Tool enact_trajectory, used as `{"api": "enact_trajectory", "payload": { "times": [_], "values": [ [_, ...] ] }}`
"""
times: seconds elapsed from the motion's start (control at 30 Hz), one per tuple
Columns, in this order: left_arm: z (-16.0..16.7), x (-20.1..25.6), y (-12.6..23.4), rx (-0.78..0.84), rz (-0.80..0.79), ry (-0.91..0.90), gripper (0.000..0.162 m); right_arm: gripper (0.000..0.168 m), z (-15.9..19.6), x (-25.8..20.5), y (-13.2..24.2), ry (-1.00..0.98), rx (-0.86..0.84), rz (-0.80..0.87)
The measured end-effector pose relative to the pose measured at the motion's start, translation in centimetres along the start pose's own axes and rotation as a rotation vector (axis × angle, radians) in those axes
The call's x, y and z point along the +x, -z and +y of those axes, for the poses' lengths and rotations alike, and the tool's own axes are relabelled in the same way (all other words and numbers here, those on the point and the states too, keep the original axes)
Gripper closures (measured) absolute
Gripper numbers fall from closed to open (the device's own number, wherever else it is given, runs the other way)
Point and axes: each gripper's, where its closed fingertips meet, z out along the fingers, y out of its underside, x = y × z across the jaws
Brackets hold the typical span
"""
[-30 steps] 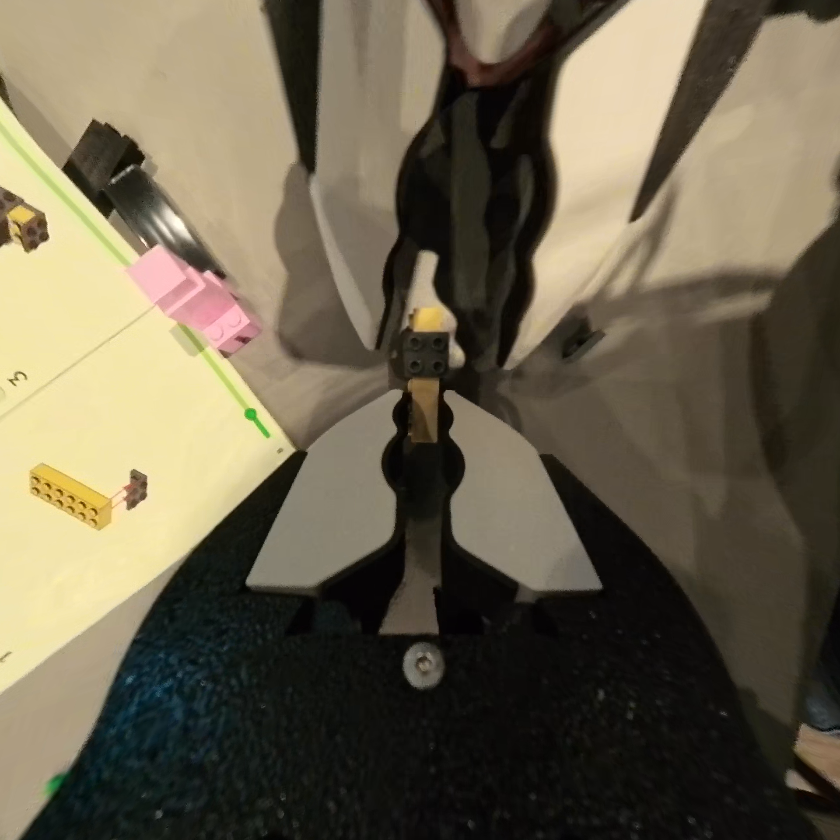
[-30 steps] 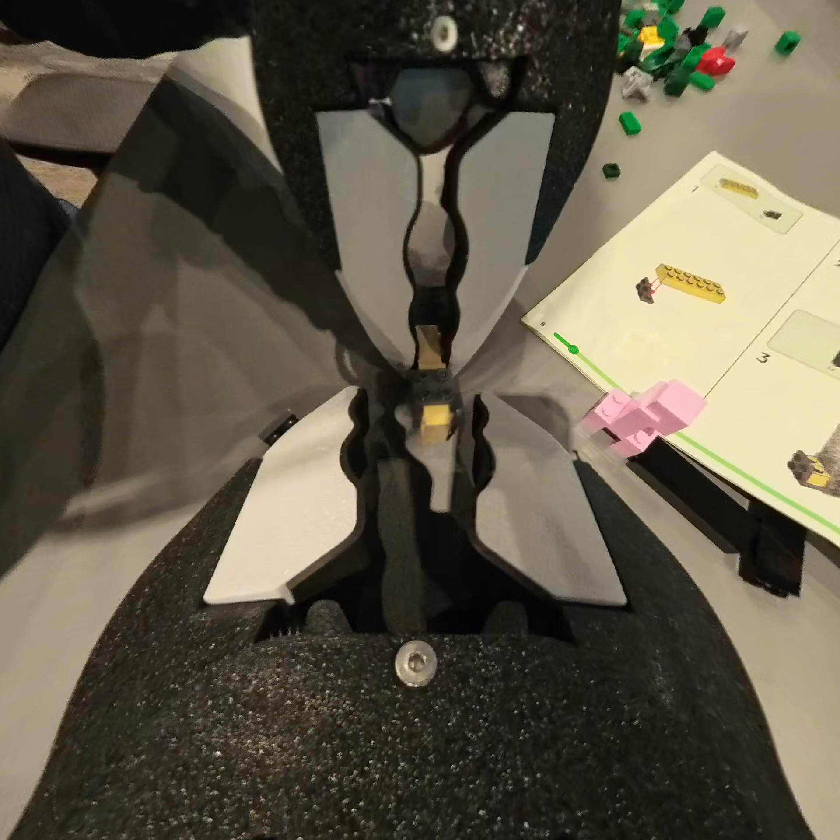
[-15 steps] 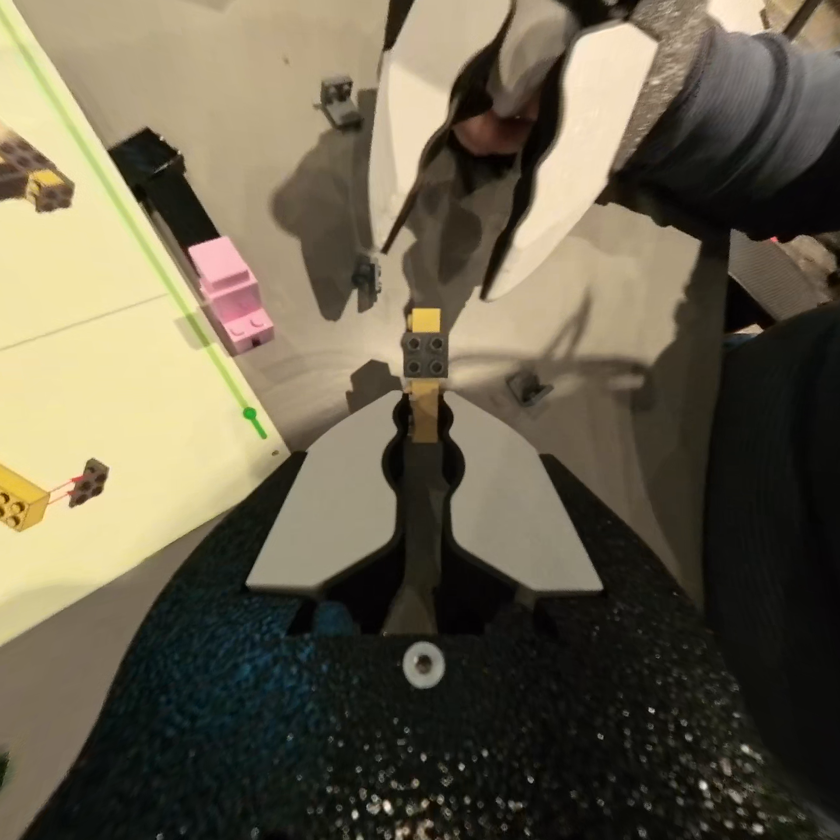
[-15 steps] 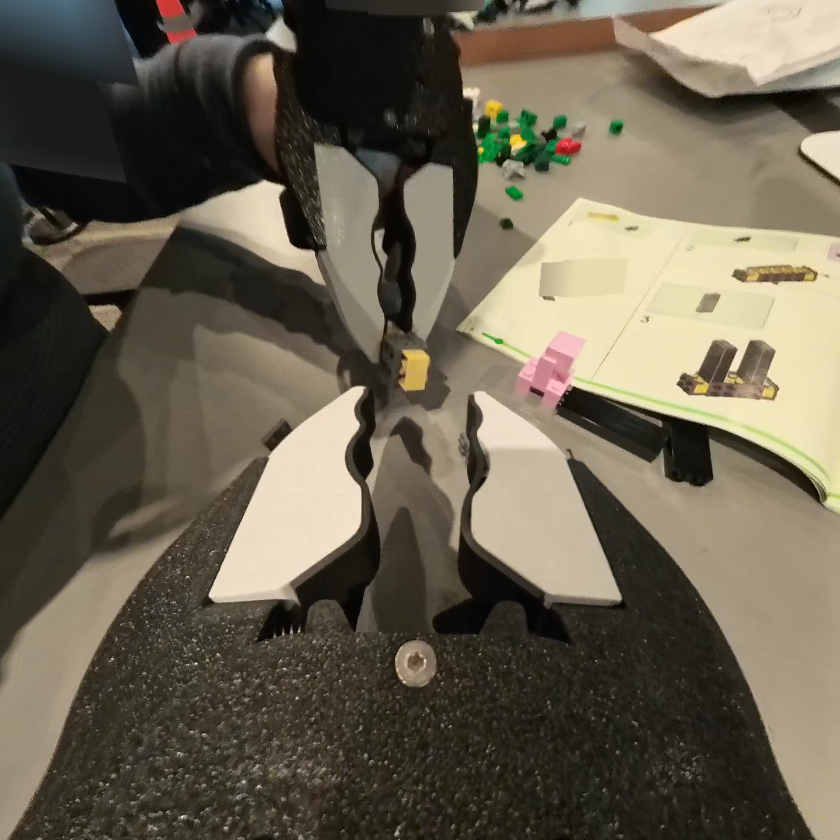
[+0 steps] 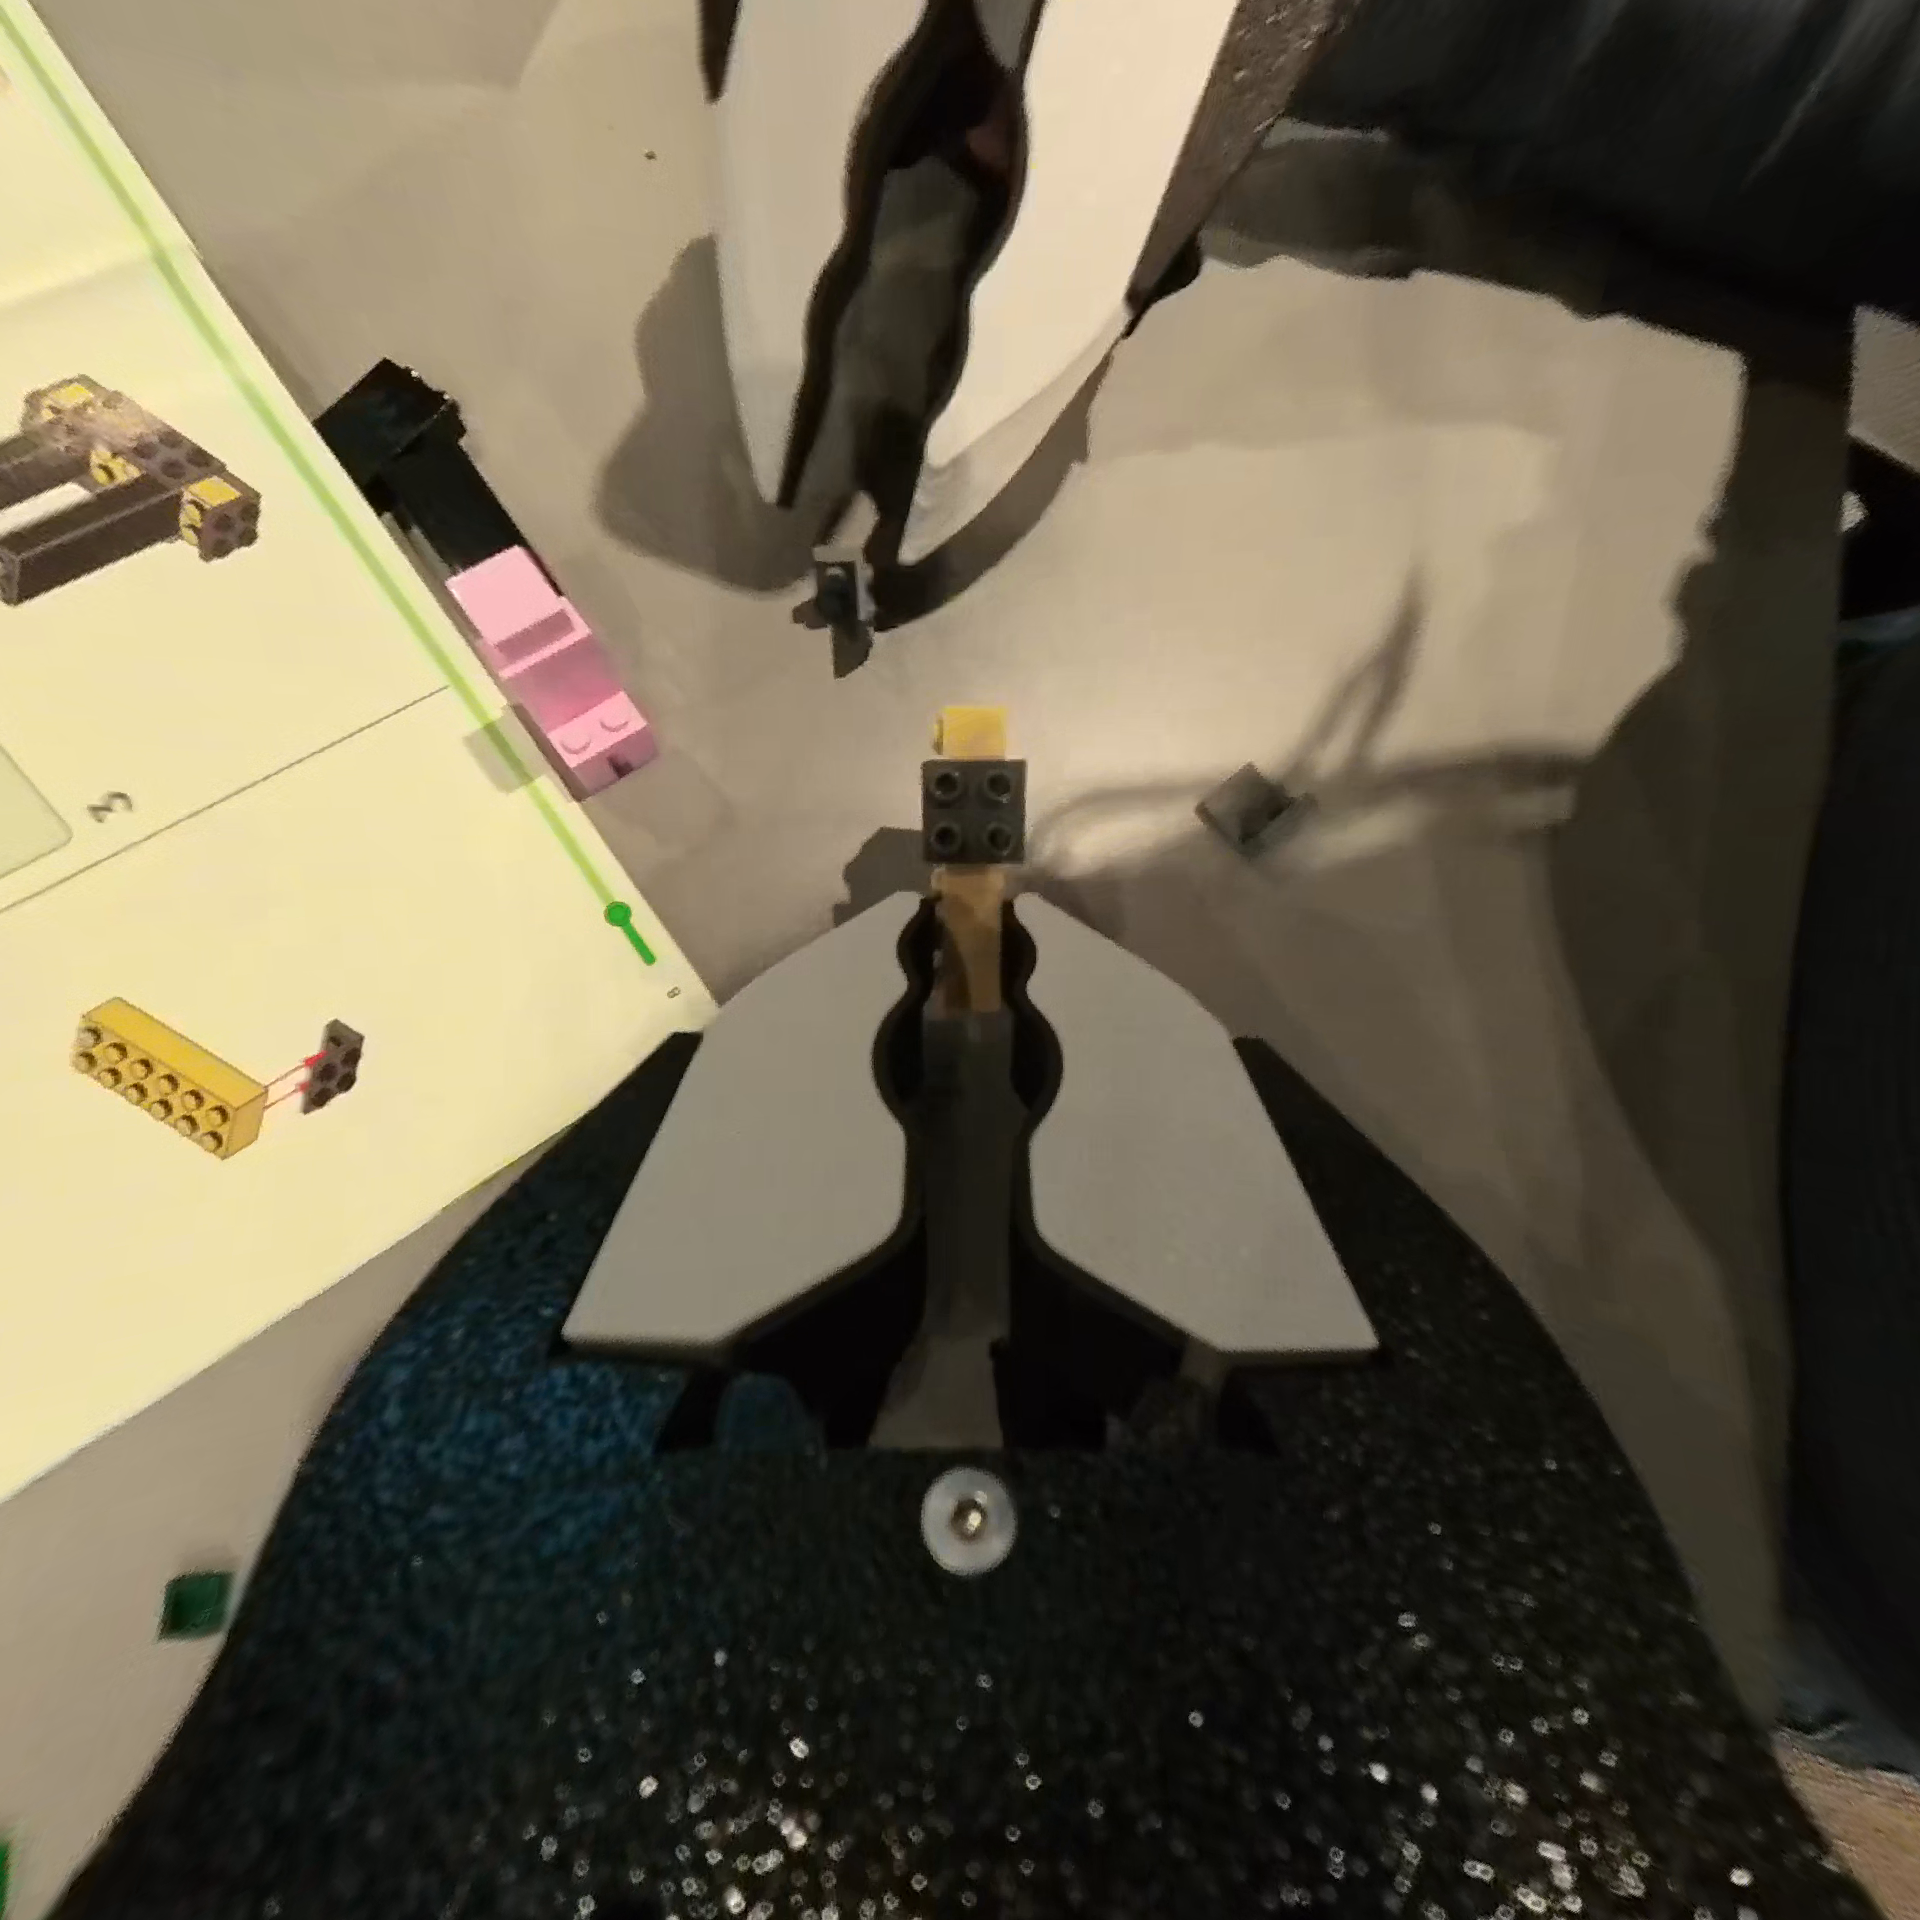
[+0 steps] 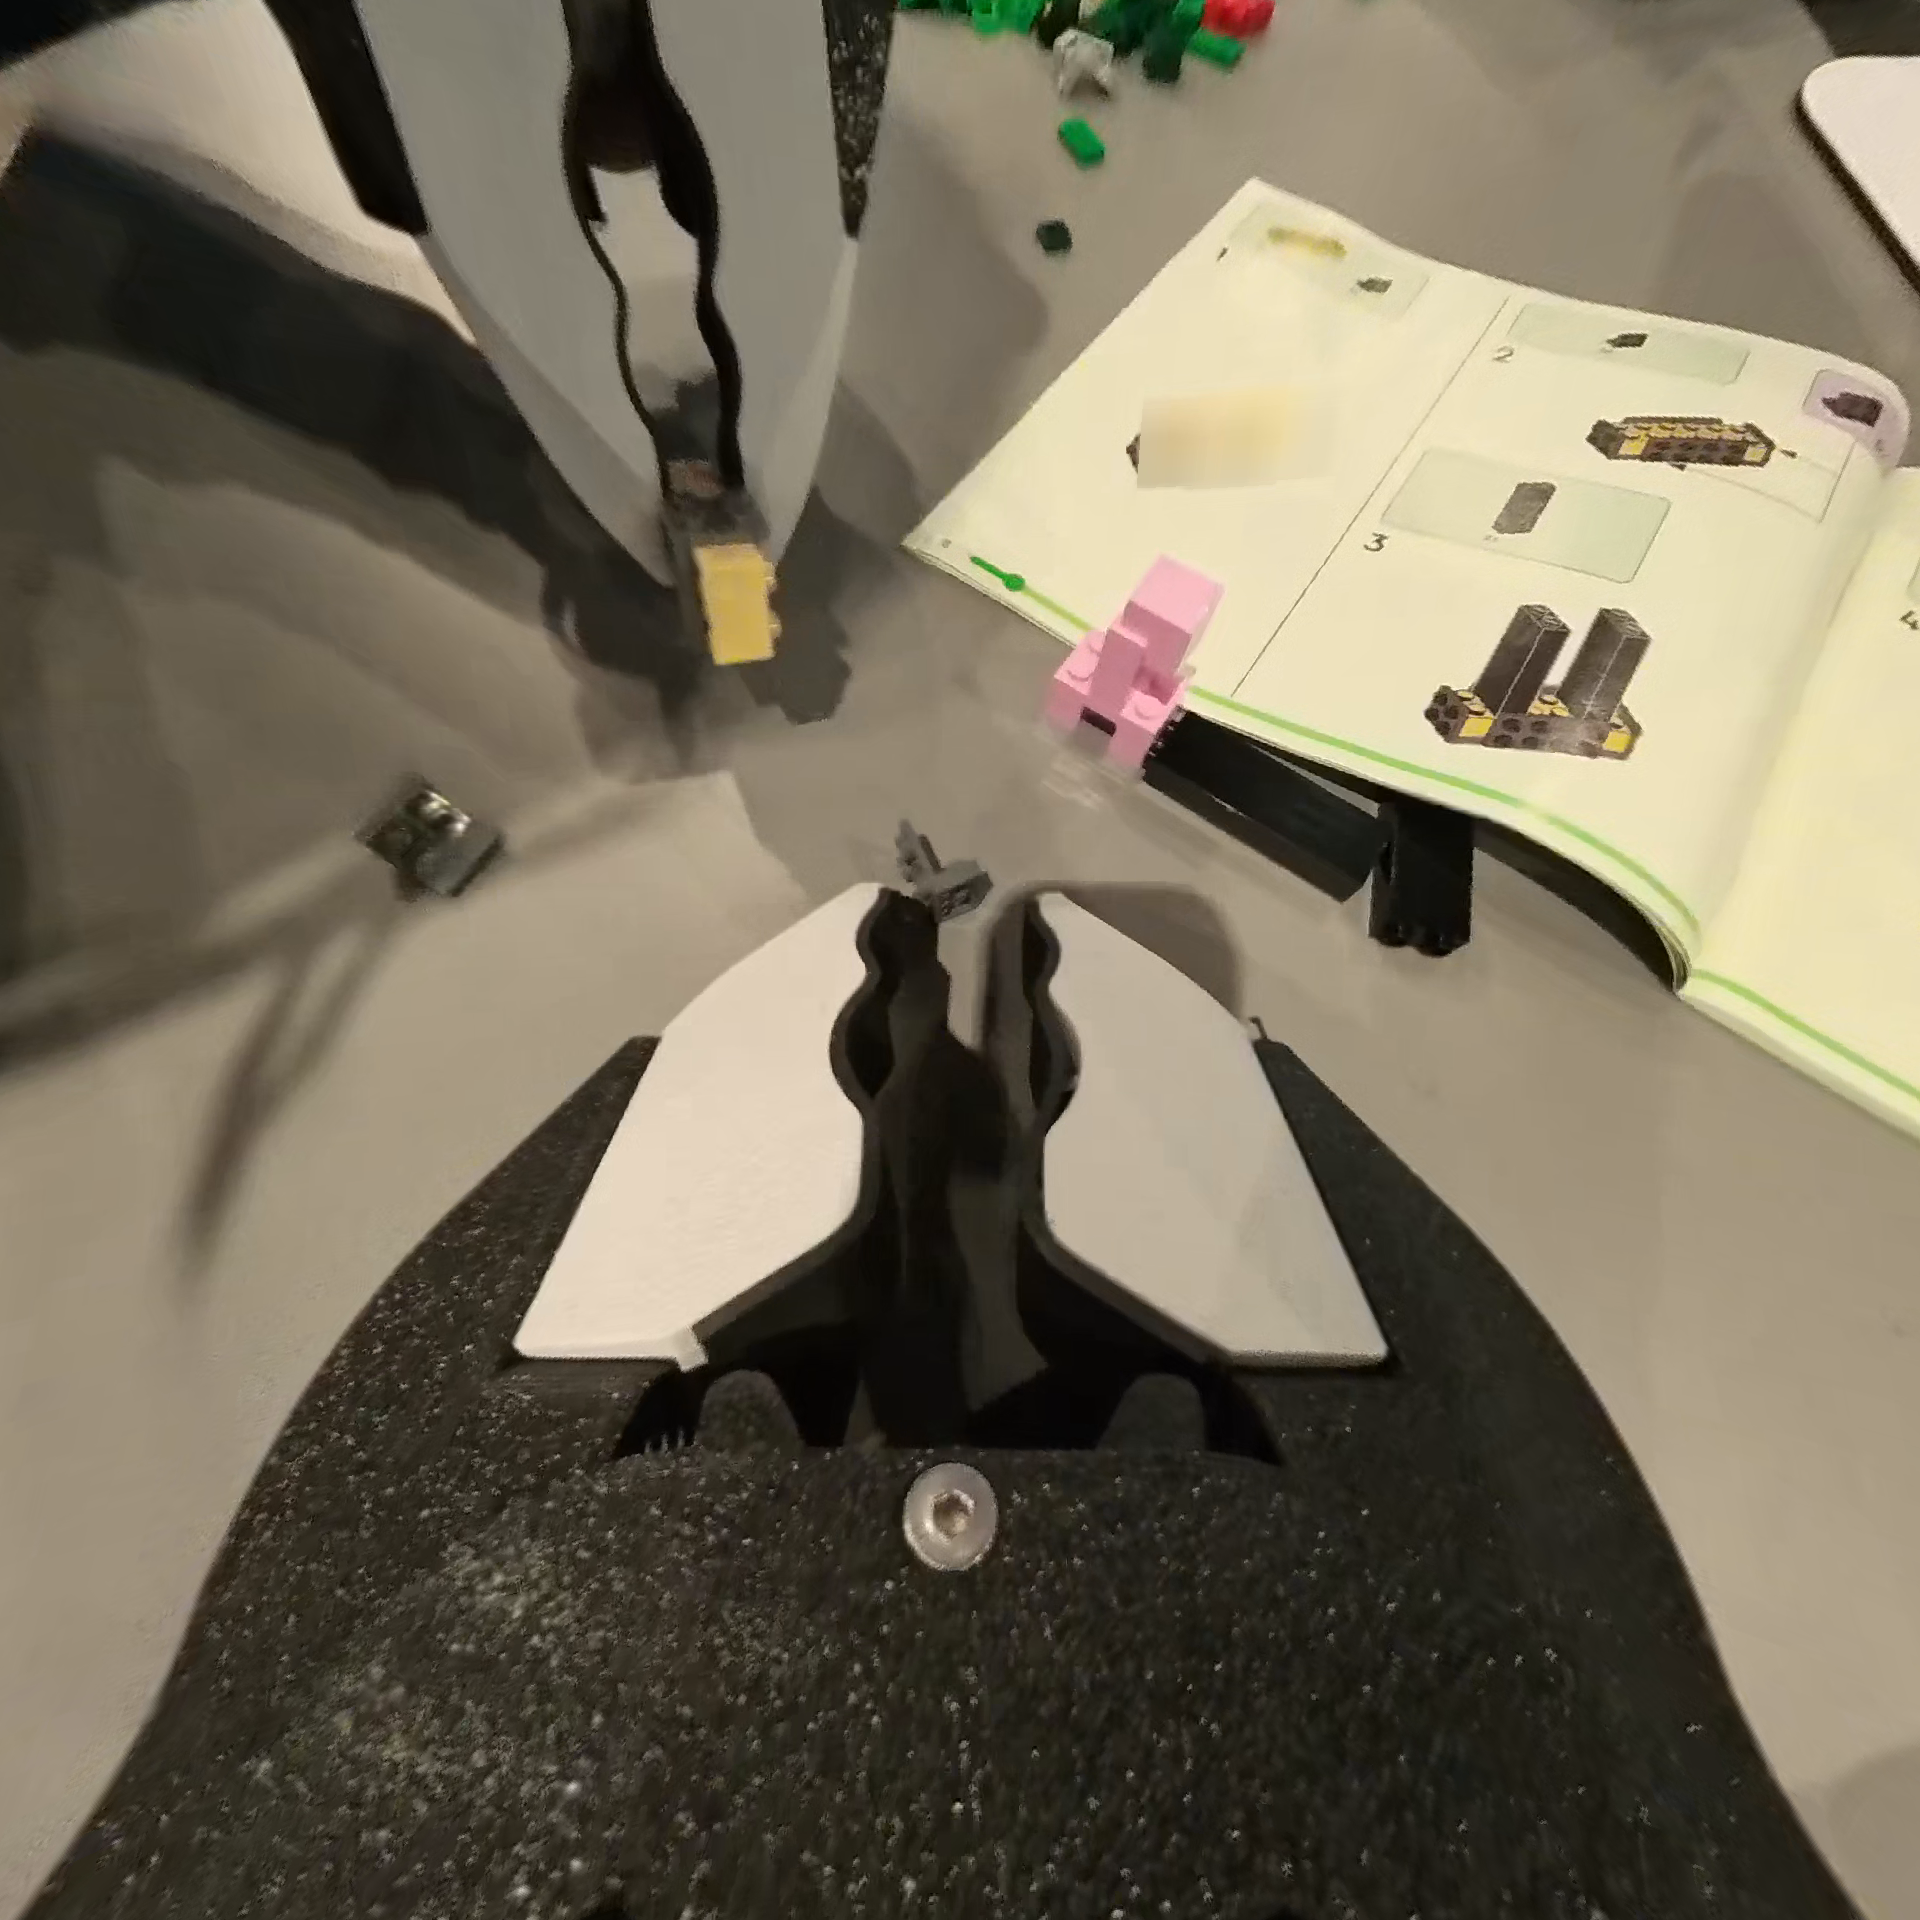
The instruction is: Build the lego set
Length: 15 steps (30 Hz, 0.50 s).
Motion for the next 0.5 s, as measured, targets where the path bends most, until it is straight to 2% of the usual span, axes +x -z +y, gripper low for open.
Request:
{"api": "enact_trajectory", "payload": {
  "times": [0.03,0.17,0.27,0.5],
  "values": [
    [0.0,0.1,0.0,0.003,0.009,0.013,0.150,0.145,-0.1,0.0,-0.1,-0.006,0.002,-0.007],
    [-0.1,-0.1,0.1,-0.006,0.001,0.038,0.150,0.142,-1.4,-0.2,0.4,-0.023,0.081,-0.009],
    [0.1,-0.7,-0.1,-0.082,-0.062,-0.014,0.151,0.140,-2.5,-1.4,0.6,-0.035,0.136,-0.060],
    [1.2,-1.0,-1.3,-0.310,-0.155,-0.146,0.151,0.136,-1.6,-3.0,0.0,0.001,0.075,-0.100]
  ]
}}
